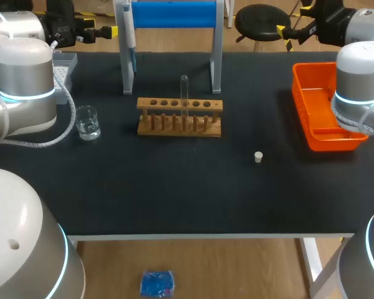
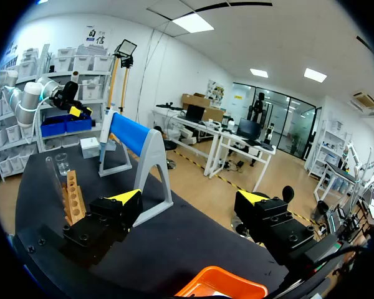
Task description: Invert the test tube, pick up the pipette, mount the tip to pipette, aspirate from beaker and dispense into the tube, eject the tip, return the pipette, and cap with the stopper.
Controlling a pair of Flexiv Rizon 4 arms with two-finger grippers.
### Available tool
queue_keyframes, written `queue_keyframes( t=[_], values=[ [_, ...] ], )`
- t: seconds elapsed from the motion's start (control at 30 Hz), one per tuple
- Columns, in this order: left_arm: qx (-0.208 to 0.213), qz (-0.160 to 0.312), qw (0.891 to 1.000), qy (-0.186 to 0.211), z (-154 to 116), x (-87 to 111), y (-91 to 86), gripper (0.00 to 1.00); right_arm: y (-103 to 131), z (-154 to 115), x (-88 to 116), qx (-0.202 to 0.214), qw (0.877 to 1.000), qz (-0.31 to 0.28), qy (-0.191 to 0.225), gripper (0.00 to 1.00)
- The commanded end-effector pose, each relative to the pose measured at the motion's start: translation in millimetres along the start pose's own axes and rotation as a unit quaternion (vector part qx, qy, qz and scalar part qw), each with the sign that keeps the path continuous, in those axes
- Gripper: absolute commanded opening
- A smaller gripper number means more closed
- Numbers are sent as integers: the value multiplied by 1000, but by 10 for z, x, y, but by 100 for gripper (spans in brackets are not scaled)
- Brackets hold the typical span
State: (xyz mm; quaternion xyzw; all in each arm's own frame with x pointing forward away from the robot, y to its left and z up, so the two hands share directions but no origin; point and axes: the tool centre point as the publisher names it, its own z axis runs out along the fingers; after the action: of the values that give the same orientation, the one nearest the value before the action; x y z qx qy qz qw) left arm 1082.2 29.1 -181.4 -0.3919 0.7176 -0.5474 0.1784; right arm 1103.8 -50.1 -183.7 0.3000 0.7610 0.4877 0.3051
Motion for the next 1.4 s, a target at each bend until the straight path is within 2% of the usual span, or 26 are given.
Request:
queue_keyframes(
  t=[0.03, 0.43, 0.47, 0.6, 0.7, 0.83, 0.93, 1.0, 1.4],
  values=[
    [1, 0, 1000, 1, 3, -5, 6, 100, -4, 4, -2, 0, 1000, 0, 0, 100],
    [1, 0, 1000, 1, 3, -5, 6, 100, -4, 4, -2, 0, 1000, 0, 0, 100],
    [1, 0, 1000, 1, 3, -5, 6, 100, 11, -15, 30, -9, 1000, -8, 9, 100],
    [1, 0, 1000, 1, 3, -5, 6, 100, 53, -160, 244, -46, 995, -20, 89, 100],
    [1, 0, 1000, 1, 3, -5, 6, 100, 71, -309, 454, -64, 985, -27, 156, 100],
    [1, 0, 1000, 1, 3, -5, 6, 100, 50, -530, 778, -85, 962, -57, 251, 100],
    [1, 0, 1000, 1, 3, -5, 6, 100, 11, -727, 1038, -105, 934, -98, 328, 100],
    [1, 0, 1000, 1, 3, -5, 6, 100, -47, -848, 1166, -115, 907, -131, 383, 100],
    [1, 0, 1000, 1, 3, -5, 6, 100, -47, -848, 1166, -115, 907, -131, 383, 100]
  ],
)
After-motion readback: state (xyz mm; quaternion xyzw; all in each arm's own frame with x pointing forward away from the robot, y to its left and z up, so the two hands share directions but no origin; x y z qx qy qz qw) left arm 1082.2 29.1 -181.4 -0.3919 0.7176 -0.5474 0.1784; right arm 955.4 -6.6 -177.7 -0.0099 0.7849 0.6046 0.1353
